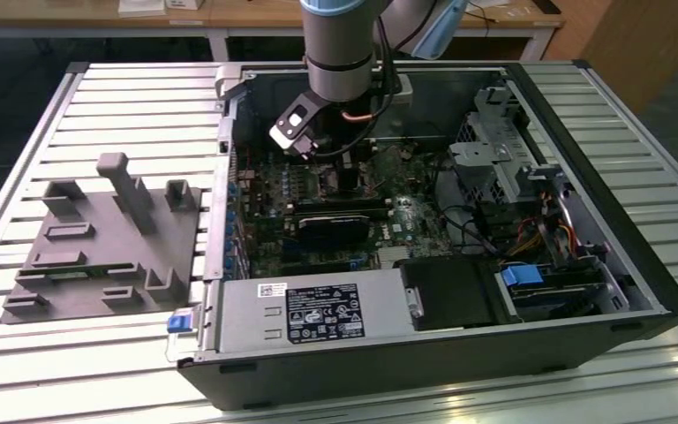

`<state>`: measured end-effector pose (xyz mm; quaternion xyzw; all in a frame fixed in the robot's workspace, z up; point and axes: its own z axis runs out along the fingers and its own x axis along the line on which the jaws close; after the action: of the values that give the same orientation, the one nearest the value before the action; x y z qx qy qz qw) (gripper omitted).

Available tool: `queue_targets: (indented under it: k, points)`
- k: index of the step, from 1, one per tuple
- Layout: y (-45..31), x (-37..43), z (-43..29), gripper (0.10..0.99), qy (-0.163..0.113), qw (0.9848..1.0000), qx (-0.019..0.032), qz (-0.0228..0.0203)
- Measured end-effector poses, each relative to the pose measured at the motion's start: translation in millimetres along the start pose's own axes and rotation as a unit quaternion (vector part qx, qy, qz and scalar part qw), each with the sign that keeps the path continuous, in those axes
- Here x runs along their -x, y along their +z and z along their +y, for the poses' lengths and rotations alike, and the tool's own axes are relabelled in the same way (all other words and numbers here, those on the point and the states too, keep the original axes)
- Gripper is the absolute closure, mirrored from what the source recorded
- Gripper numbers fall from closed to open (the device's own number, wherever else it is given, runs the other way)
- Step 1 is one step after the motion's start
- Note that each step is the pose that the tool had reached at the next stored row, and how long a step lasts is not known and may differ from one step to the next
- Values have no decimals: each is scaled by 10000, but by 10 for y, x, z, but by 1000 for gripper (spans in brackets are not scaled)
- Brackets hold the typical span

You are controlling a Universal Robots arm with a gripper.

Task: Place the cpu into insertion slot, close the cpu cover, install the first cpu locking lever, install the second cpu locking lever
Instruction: 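Place the cpu into insertion slot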

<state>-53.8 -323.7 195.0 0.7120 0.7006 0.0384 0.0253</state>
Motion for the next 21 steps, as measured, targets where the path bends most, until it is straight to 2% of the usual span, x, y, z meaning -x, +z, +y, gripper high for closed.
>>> queue_targets:
  k: [2, 6, 13, 21]
  points:
    - [-1, 0, 0, 475, 2, 10000, 0, 23]
    - [-9, 0, 1, 475, 2, 10000, -1, 25]
    - [-12, 0, 0, 475, 8, 10000, -1, 88]
    - [-30, 0, 1, 475, 8, 10000, -1, 91]
